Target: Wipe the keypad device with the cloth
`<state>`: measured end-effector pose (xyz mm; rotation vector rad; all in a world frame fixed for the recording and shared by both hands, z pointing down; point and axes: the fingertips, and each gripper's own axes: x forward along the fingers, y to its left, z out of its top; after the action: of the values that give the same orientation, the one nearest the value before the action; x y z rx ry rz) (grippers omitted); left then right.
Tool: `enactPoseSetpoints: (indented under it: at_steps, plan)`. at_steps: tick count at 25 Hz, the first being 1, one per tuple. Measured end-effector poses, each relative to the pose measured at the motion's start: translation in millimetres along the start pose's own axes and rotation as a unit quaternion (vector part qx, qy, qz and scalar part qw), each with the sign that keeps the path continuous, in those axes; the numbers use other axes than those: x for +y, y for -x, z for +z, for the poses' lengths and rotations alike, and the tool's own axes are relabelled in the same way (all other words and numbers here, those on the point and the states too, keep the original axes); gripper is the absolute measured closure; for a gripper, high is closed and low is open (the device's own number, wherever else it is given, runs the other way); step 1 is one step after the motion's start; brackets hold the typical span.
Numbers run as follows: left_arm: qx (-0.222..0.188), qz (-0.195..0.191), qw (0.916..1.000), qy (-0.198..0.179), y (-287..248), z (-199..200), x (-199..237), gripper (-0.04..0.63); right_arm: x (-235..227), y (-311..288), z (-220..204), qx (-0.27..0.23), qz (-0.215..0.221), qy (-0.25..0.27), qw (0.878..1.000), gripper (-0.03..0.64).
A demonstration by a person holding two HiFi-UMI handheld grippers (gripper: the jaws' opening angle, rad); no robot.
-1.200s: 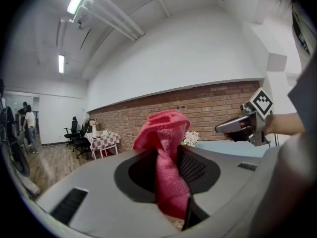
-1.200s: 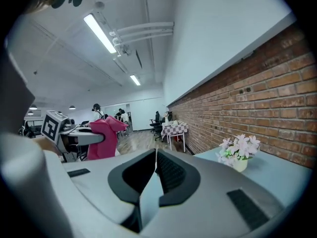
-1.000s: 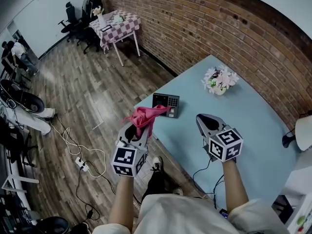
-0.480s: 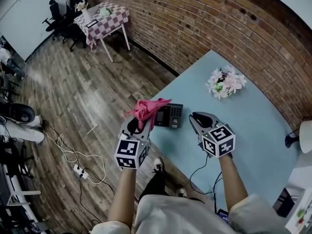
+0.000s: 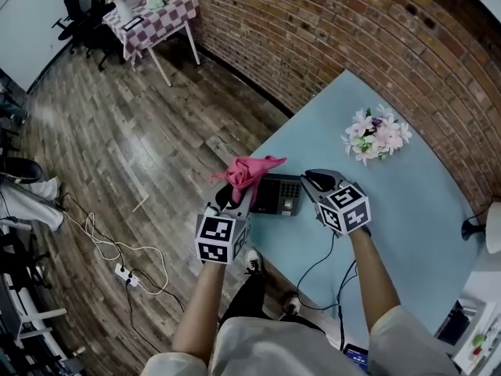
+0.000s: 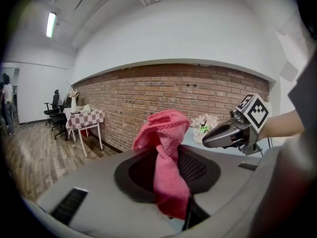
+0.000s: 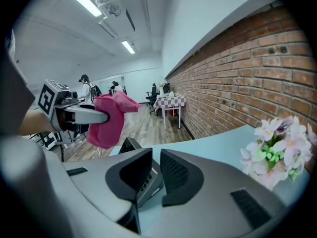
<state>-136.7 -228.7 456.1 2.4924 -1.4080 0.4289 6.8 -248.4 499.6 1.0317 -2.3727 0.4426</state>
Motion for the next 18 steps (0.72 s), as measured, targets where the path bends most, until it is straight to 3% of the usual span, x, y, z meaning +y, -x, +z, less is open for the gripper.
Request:
enactPoseSetpoints:
  at_steps: [6, 14, 18]
  plan:
    - [0.020, -0.012, 0.9997, 0.007, -25.6, -23.7, 0.9, 0.459, -9.8, -37.1, -20.9, 0.037, 0.015, -0.002, 0.999, 0.538]
    - [0.062, -0.019, 0.9968, 0.045, -41.0, -71.7, -5.9, 0.454, -2.5, -50.0, -16.3, 0.004, 0.054, -0.003, 0.999, 0.538]
    - [0.064, -0.017, 0.9959, 0.061, -38.9, -88.4, -11.2, 0.453, -1.5, -49.7, -16.1, -0.010, 0.069, -0.017, 0.997, 0.540]
